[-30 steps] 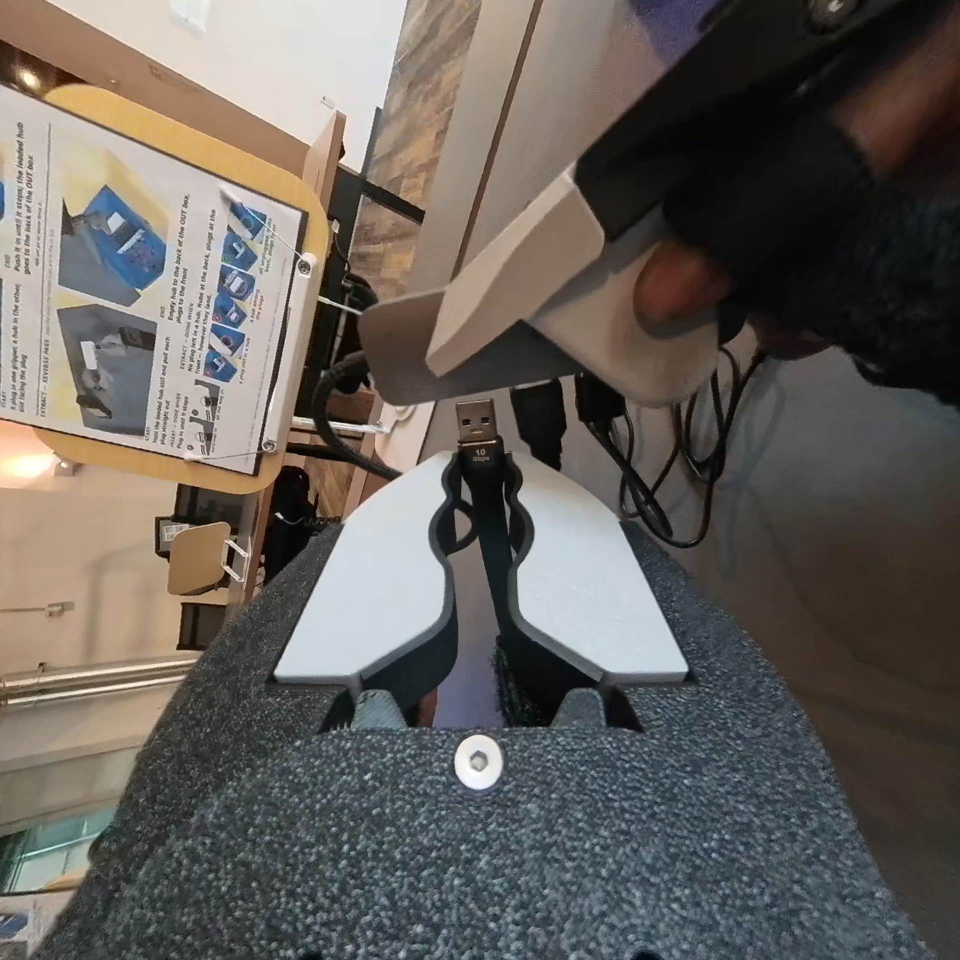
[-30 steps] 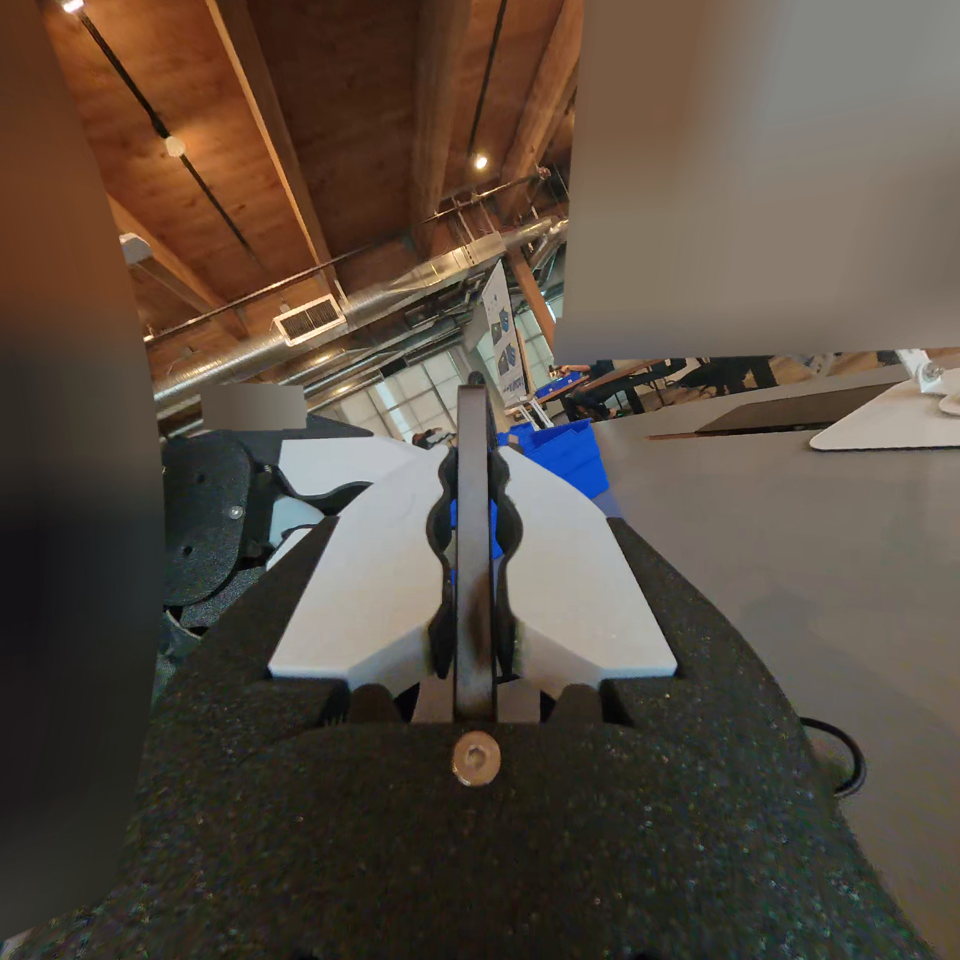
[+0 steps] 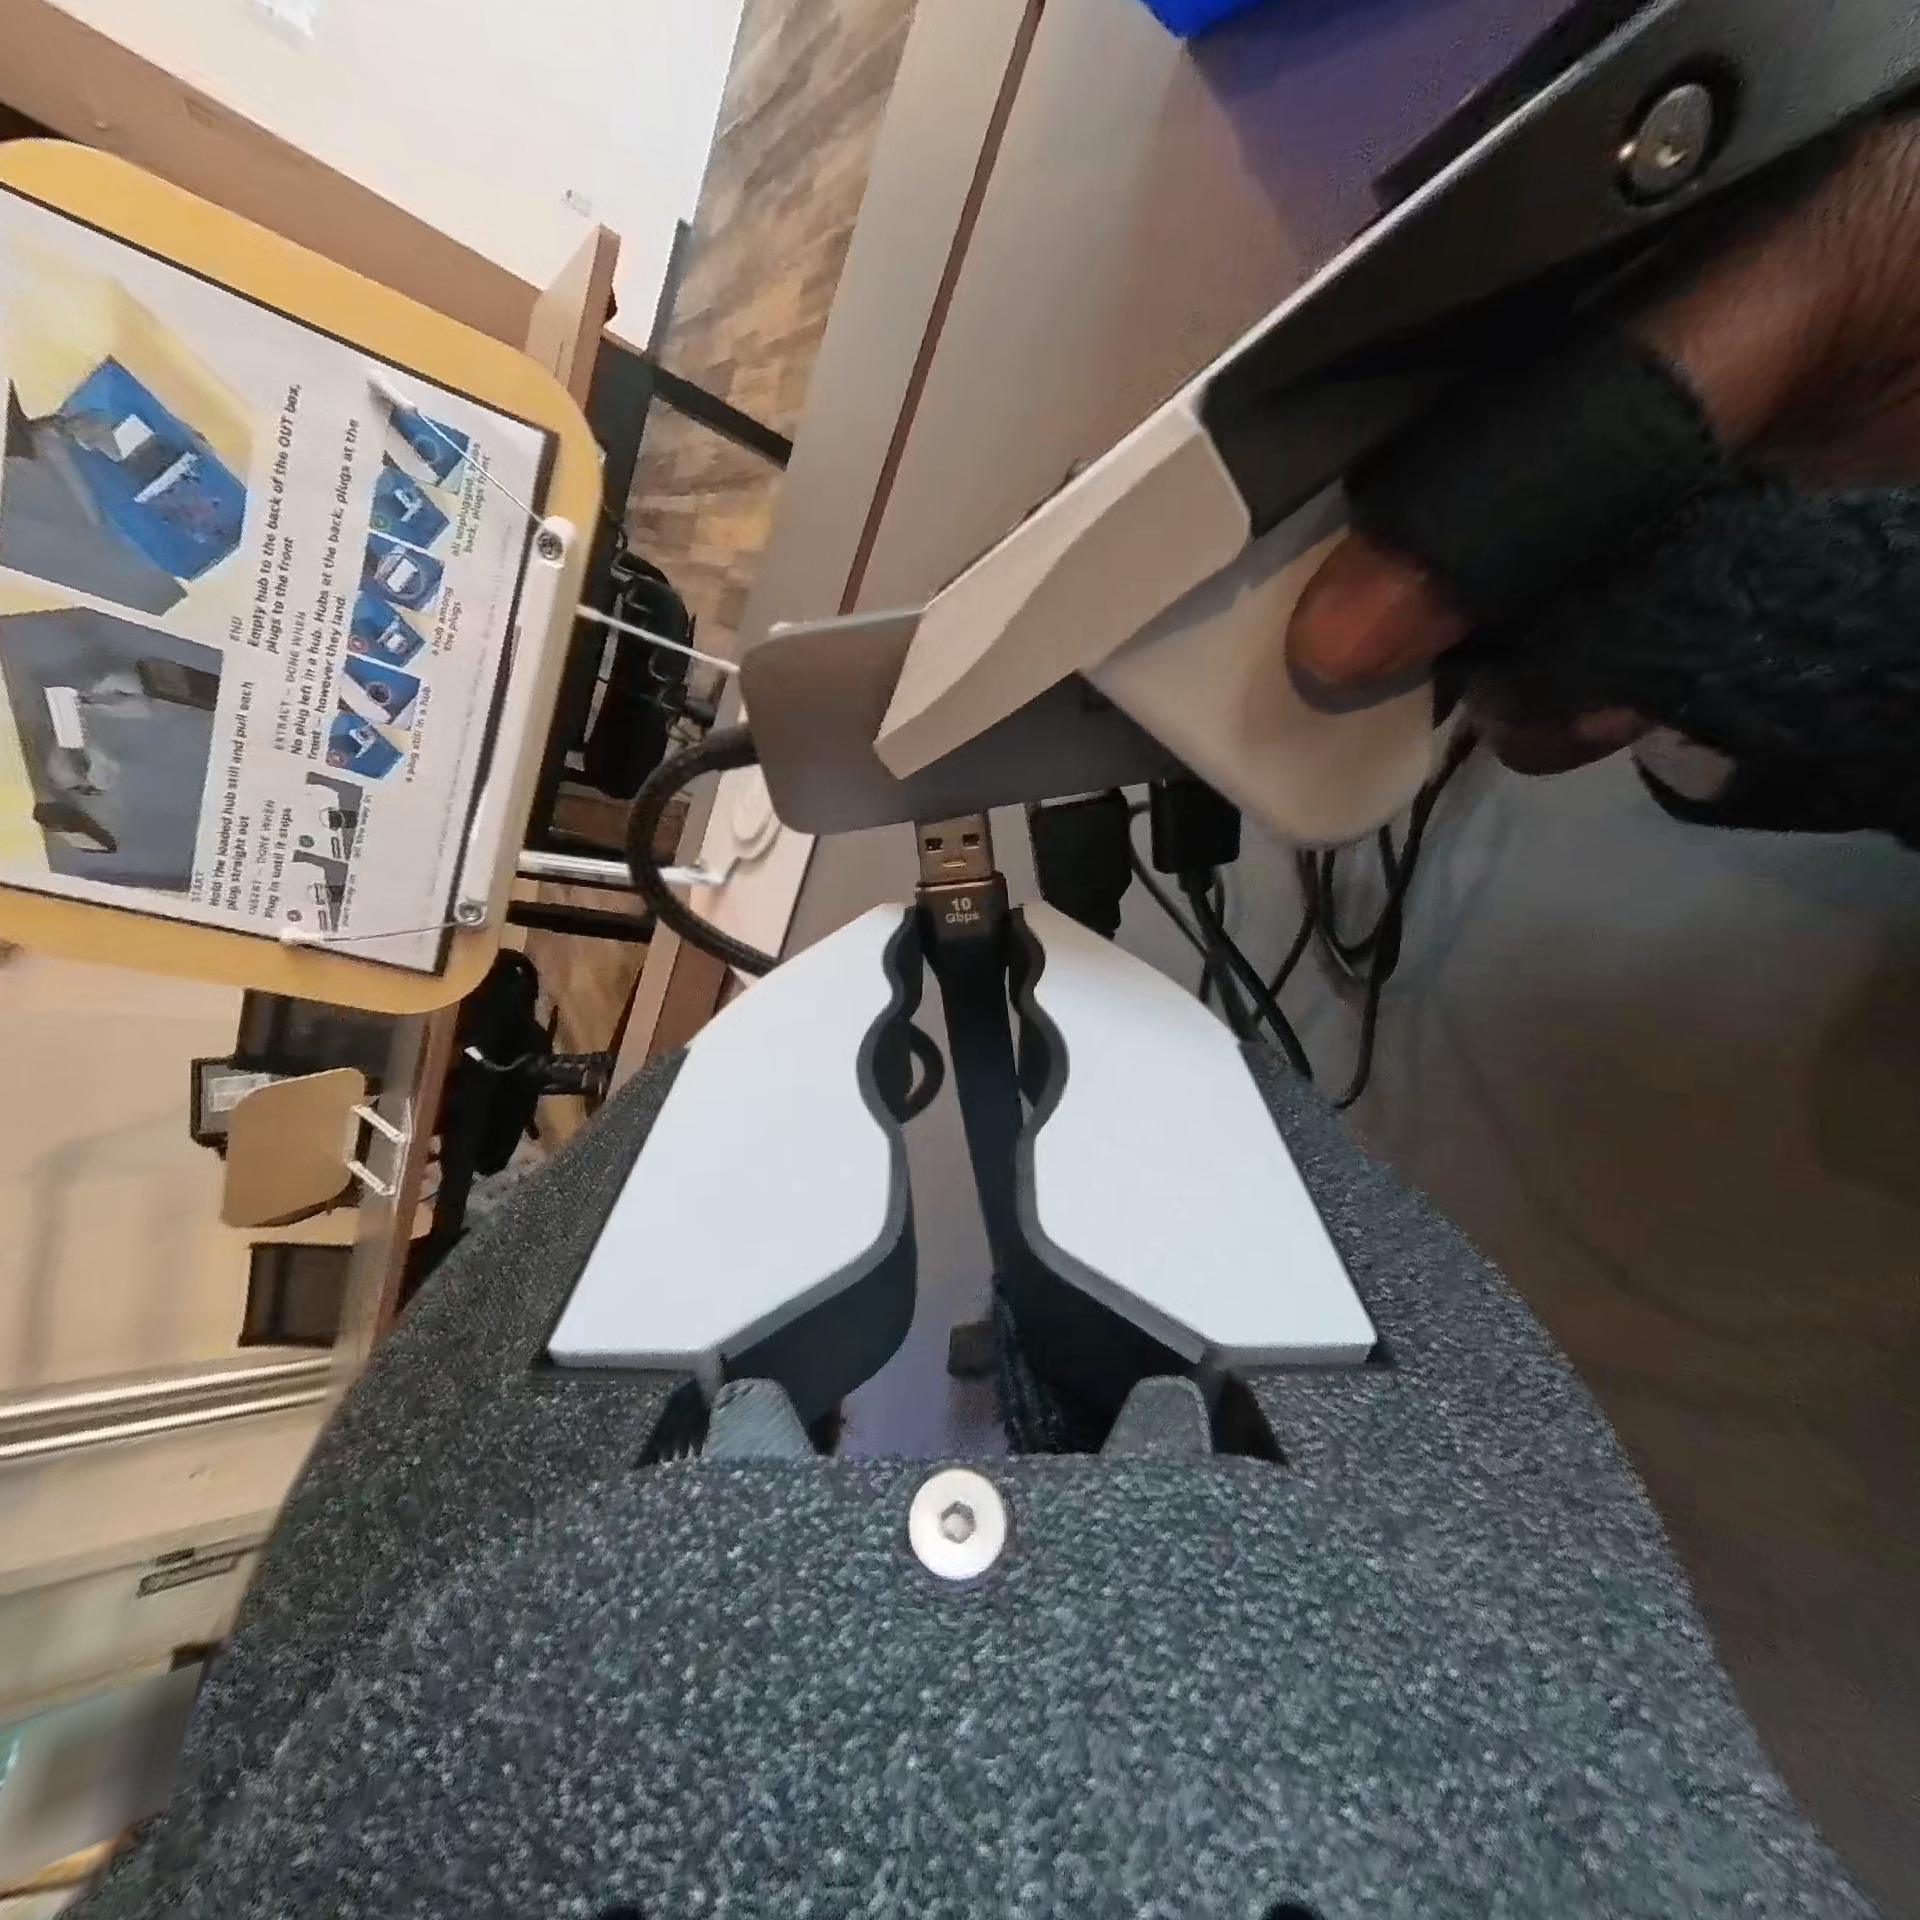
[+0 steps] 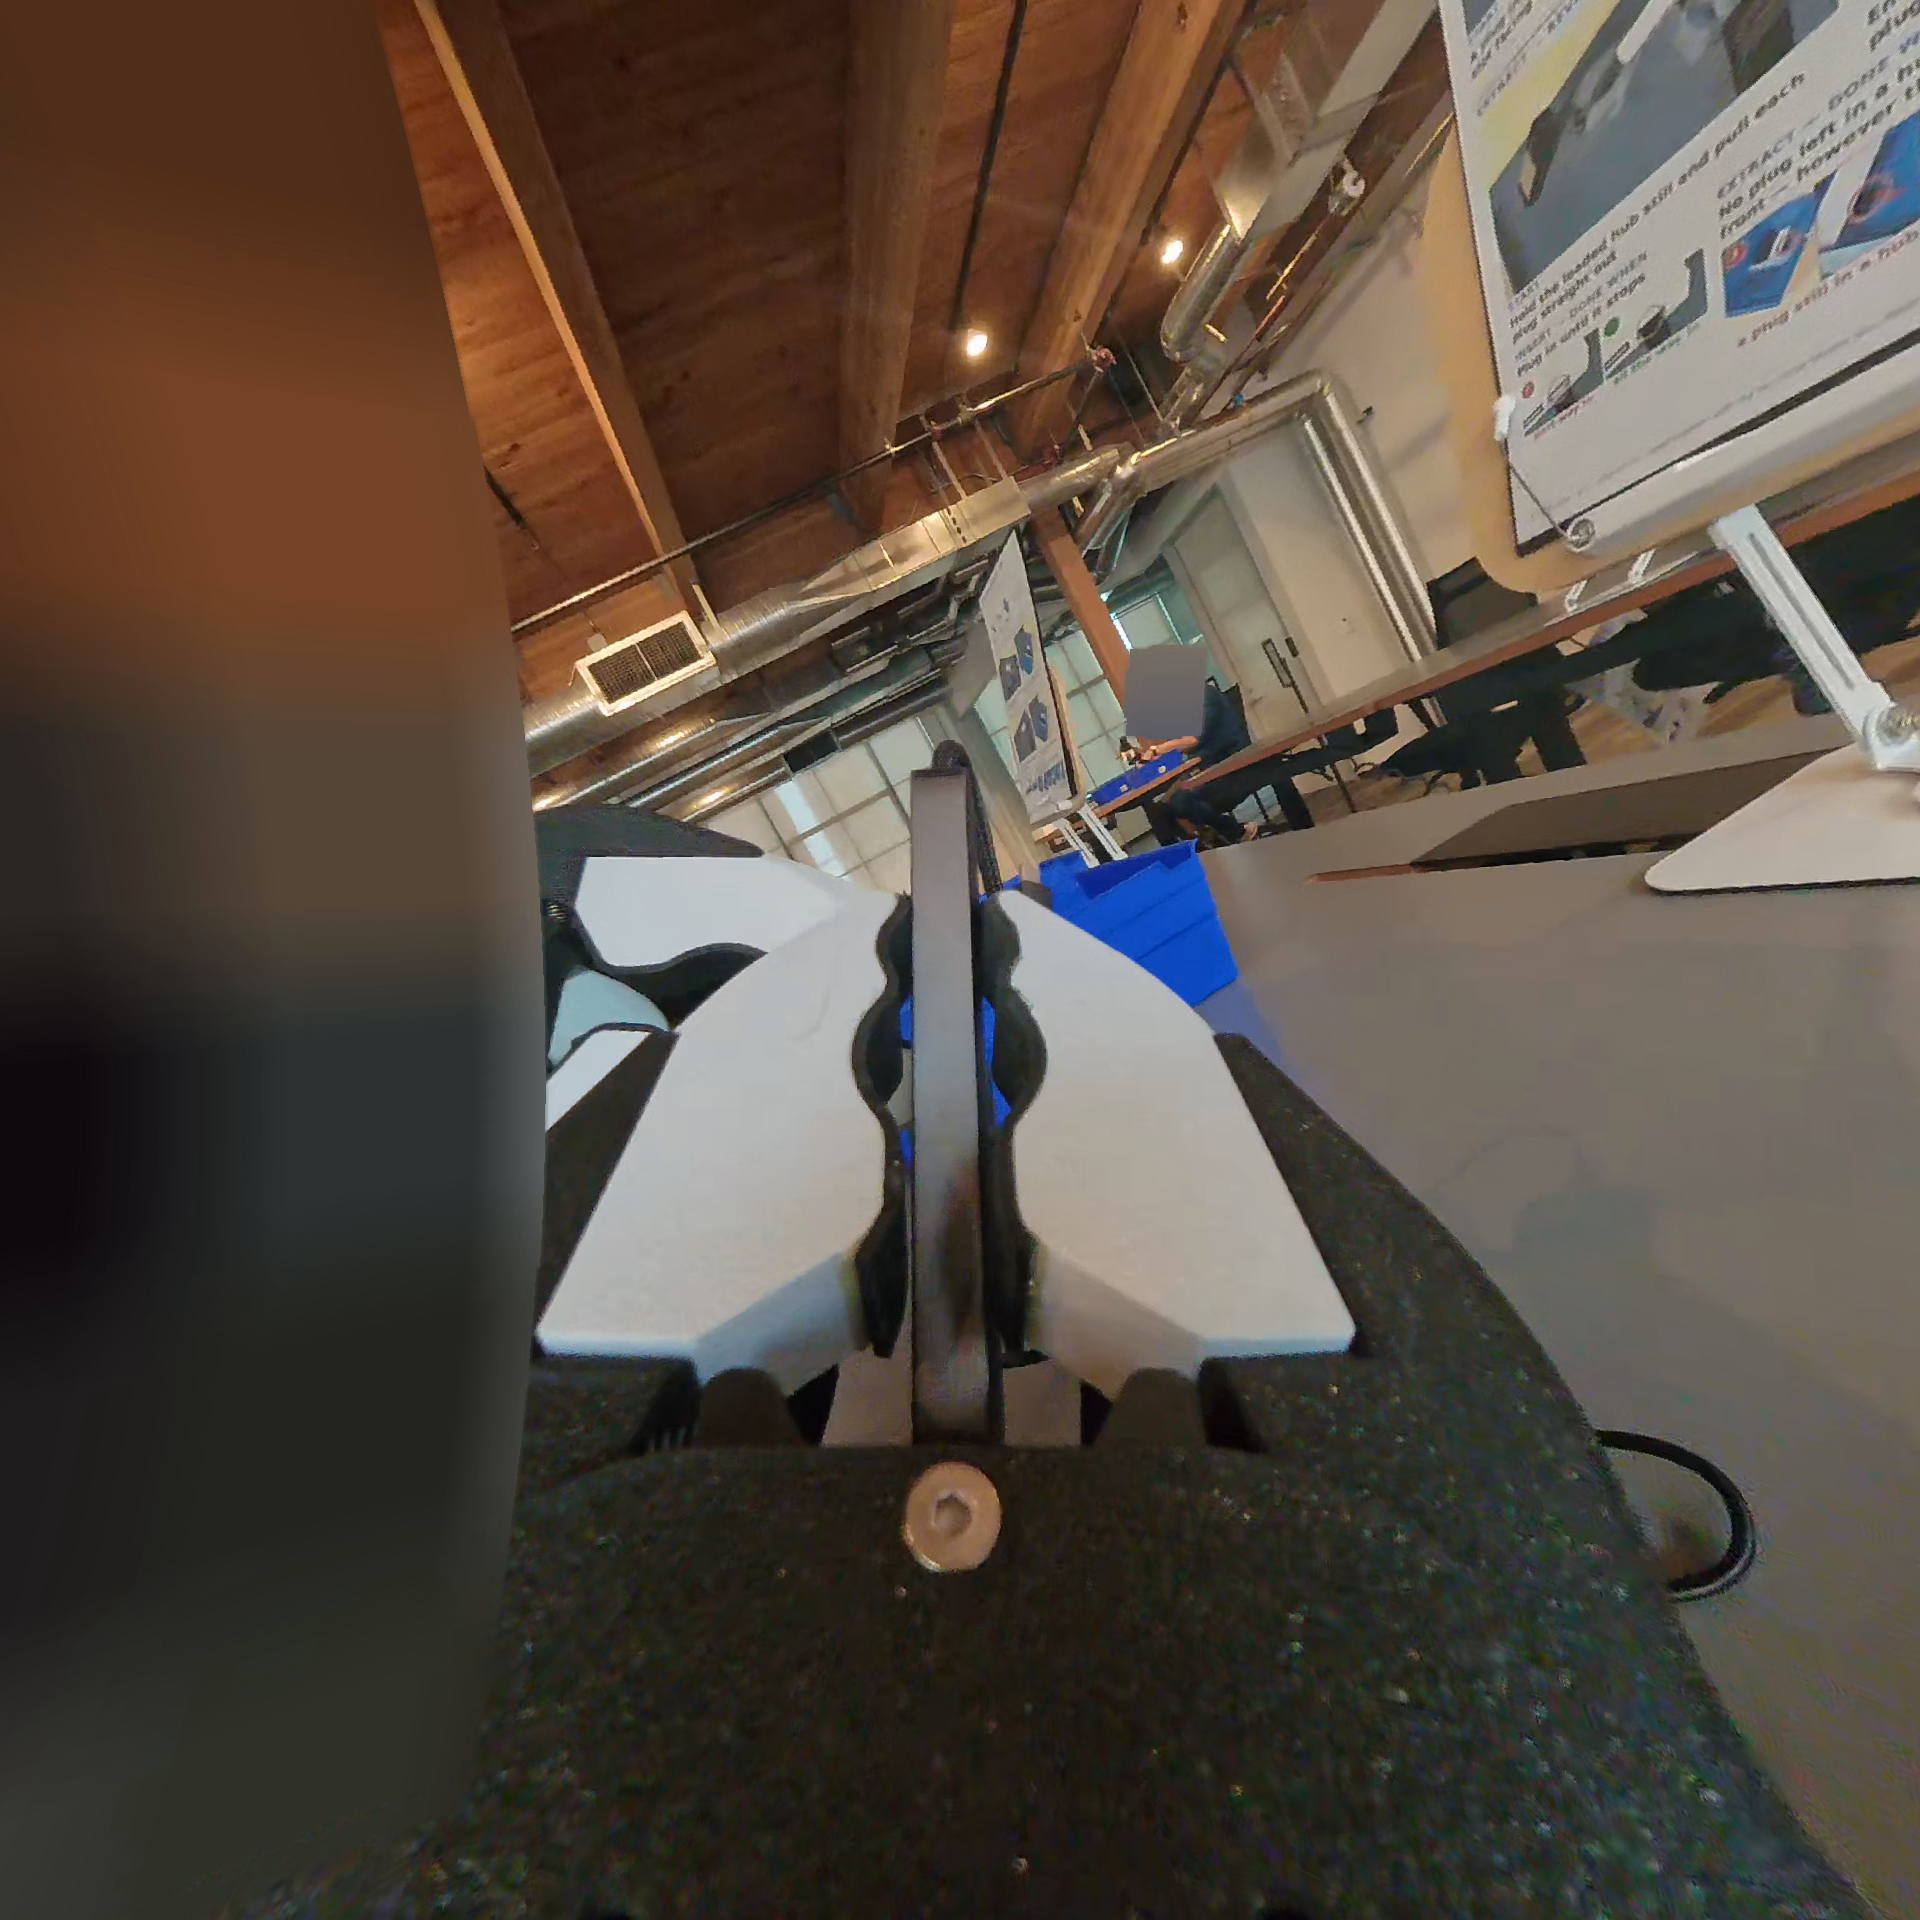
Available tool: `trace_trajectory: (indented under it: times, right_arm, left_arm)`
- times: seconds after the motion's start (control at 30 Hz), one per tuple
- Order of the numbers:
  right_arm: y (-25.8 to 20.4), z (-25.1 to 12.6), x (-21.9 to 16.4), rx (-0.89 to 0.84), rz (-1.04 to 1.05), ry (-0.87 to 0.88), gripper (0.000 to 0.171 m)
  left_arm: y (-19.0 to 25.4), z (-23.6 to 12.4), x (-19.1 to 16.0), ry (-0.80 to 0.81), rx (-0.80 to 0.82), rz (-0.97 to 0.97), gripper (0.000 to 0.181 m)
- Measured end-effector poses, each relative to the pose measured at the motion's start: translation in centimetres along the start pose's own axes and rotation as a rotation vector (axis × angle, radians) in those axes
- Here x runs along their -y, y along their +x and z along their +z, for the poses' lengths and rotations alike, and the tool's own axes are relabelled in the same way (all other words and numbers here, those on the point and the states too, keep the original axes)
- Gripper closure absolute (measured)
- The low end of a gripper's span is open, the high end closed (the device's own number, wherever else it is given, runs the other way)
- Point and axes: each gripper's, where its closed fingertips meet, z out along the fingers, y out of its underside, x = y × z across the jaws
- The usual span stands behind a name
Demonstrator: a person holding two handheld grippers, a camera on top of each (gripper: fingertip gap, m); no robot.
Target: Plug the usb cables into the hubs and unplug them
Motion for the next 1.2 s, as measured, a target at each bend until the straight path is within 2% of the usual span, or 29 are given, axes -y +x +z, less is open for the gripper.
trace_trajectory:
  times: [0.77, 0.93, 1.07, 1.2]
  right_arm:
    - [-0.6, 0.1, -0.2, 0.013, -0.051, -0.022, 0.159]
    - [-0.7, -0.2, 0.3, 0.091, 0.13, 0.023, 0.159]
    - [-0.6, -0.3, 0.3, 0.118, 0.192, 0.033, 0.158]
    - [-0.7, -0.4, 0.4, 0.168, 0.295, 0.044, 0.158]
  left_arm:
    - [0.1, -0.3, 0.0, 0.087, 0.036, 0.014, 0.165]
    - [-0.2, -0.7, 0.5, 0.093, 0.093, 0.061, 0.166]
    - [-0.3, -0.6, 0.7, 0.016, 0.129, 0.149, 0.166]
    - [-0.3, -0.7, 0.9, 0.003, 0.075, 0.143, 0.166]
